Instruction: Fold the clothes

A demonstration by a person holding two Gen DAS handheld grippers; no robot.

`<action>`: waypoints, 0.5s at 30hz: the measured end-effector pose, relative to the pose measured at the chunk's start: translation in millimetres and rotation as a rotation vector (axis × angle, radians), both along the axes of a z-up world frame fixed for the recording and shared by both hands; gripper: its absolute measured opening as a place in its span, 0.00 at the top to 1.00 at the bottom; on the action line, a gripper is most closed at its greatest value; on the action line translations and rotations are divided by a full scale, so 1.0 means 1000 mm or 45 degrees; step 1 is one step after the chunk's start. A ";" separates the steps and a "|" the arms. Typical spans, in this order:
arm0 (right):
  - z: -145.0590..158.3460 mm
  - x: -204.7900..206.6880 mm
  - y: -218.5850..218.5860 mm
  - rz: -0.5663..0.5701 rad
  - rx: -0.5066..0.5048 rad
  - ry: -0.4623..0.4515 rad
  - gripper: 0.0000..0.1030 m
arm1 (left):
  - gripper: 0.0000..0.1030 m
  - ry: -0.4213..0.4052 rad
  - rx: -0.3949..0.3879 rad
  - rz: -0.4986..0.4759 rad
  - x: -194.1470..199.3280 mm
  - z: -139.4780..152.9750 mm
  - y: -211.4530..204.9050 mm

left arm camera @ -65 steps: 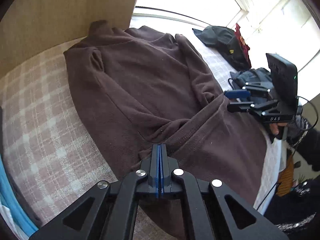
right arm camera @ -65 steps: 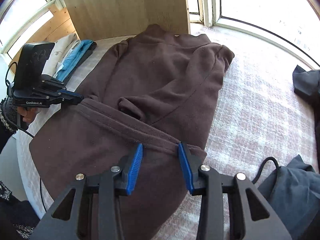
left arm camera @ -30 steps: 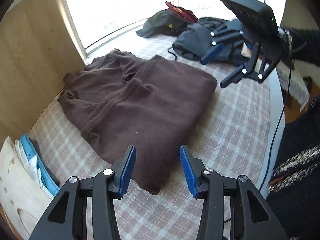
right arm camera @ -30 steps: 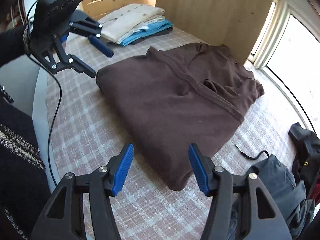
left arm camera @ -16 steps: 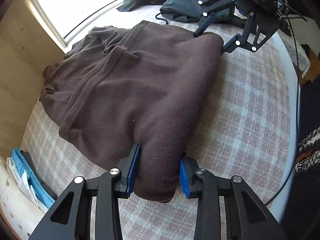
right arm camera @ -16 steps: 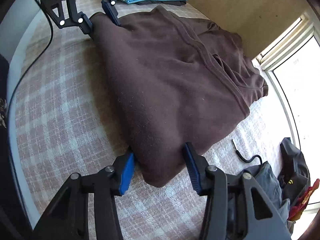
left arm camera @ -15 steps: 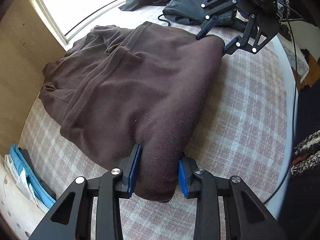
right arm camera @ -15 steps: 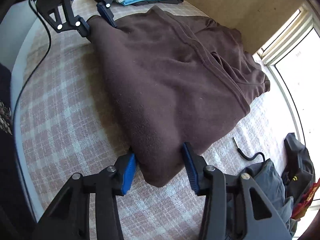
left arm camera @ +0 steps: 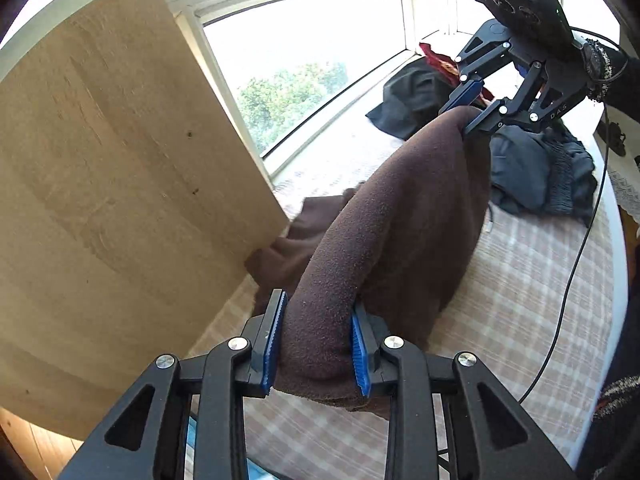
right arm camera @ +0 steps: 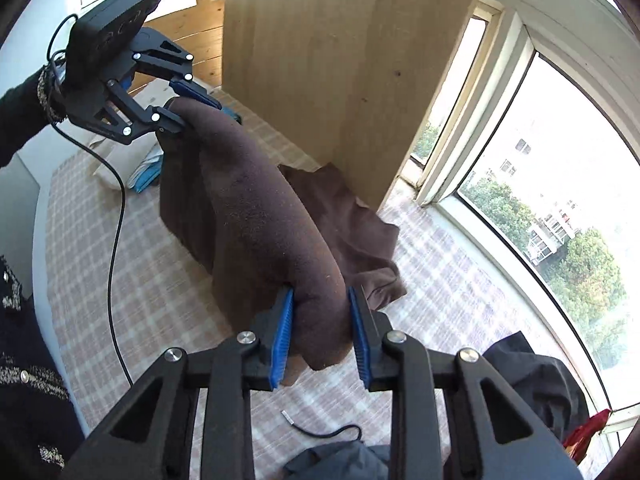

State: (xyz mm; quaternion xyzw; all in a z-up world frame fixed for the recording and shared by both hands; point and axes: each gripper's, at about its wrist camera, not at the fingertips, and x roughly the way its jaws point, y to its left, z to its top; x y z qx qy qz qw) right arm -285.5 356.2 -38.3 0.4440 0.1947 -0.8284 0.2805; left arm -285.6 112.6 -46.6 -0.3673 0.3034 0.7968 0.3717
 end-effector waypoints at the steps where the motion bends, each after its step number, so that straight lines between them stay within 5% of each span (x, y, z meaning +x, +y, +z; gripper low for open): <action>1: -0.007 -0.022 0.003 -0.027 -0.008 -0.015 0.75 | 0.73 0.009 -0.013 0.016 -0.019 -0.006 0.004; 6: -0.055 -0.104 0.014 -0.100 -0.035 -0.104 0.76 | 0.73 -0.035 -0.026 0.066 -0.088 -0.048 0.012; 12: -0.110 -0.150 0.013 -0.152 -0.041 -0.174 0.74 | 0.71 -0.097 -0.029 0.131 -0.125 -0.086 0.006; 15: -0.122 -0.158 0.012 -0.179 -0.004 -0.144 0.50 | 0.67 -0.050 -0.037 0.156 -0.123 -0.080 -0.002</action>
